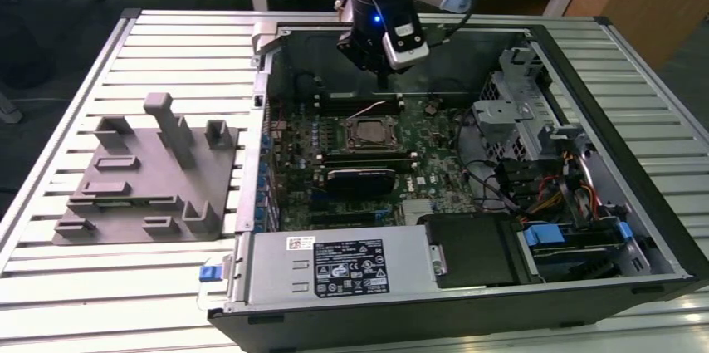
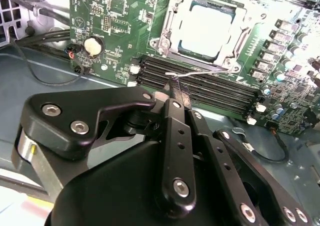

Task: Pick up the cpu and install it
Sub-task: 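Install the first cpu locking lever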

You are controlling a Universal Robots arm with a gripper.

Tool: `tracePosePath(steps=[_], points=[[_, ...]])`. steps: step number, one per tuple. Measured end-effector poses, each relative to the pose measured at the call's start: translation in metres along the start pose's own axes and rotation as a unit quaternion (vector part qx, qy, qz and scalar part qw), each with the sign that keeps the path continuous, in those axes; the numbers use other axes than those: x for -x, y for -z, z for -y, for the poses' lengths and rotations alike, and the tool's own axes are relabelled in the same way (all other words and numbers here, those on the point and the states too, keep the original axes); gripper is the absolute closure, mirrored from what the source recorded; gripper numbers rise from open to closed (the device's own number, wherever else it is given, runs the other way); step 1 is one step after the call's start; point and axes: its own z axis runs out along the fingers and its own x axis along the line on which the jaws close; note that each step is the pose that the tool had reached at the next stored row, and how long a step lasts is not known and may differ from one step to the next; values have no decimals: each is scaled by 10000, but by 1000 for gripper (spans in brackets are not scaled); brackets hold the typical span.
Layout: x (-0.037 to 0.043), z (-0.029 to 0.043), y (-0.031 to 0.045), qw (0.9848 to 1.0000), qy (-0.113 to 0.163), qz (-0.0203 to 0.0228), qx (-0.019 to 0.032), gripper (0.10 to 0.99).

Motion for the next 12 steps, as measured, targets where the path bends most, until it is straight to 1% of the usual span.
tracePosePath(steps=[8, 12], points=[[-4, 5, -36, 10000, 2, 4, -14, 980], [-7, 9, -69, 10000, 4, 6, -23, 980]])
